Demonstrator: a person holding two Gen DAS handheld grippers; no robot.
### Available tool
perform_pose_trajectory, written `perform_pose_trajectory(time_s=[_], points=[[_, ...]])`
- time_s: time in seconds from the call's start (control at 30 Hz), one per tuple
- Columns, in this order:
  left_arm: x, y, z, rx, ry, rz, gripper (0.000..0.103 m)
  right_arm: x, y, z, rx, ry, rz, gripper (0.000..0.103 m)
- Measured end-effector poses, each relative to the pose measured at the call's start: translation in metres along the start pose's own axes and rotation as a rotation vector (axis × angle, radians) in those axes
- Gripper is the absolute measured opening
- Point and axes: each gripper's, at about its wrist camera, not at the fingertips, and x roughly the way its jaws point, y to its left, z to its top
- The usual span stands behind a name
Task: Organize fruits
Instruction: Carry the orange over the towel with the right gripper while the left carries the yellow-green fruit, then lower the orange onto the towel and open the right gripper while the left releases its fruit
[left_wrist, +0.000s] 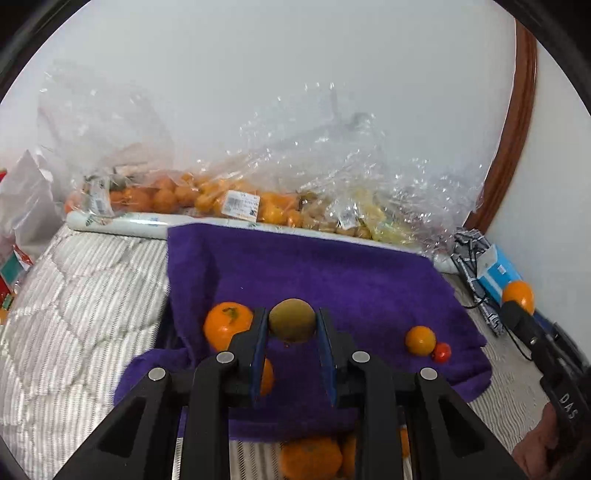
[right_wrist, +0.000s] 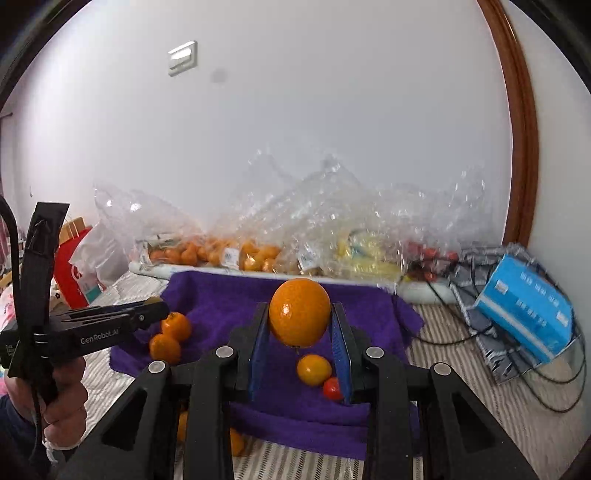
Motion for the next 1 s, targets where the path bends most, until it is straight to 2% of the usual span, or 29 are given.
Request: perform_pose_trajectory(time_s=[0.1, 0.2, 0.3, 0.43, 0.53, 0.6, 0.83, 1.0], points=[[0.009, -0.002, -0.009, 0.004, -0.008, -0.019, 0.025, 0.015, -0.019, -0.010, 0.048, 0.066, -0.028, 0.032], [0.014, 0.000, -0.016, 0.006, 0.002, -0.035, 0.025, 0.019, -0.041, -0.010, 0.119, 0.076, -0.048, 0.032], [0.013, 0.005, -0.017, -0.011, -0.033, -0.059, 0.025, 0.020, -0.055, -0.011, 0.176, 0.084, -0.058, 0.032], [0.014, 0.011, -0.017, -0.050, -0.052, -0.096, 0.025, 0.026, -0.057, -0.014, 0.172, 0.116, -0.070, 0.032], [0.019, 0.014, -0.017, -0.071, -0.035, -0.115, 0.025, 0.036, -0.053, -0.019, 0.166, 0.169, -0.055, 0.032], [0.022, 0.016, -0.017, -0.086, -0.018, -0.140, 0.025, 0.042, -0.049, -0.023, 0.142, 0.191, -0.075, 0.032], [0.027, 0.000, -0.021, -0.015, 0.012, -0.180, 0.025, 0.057, -0.040, -0.034, 0.107, 0.250, -0.105, 0.032], [0.031, -0.005, -0.024, 0.002, 0.036, -0.181, 0.025, 0.056, -0.033, -0.034, 0.071, 0.230, -0.126, 0.032]])
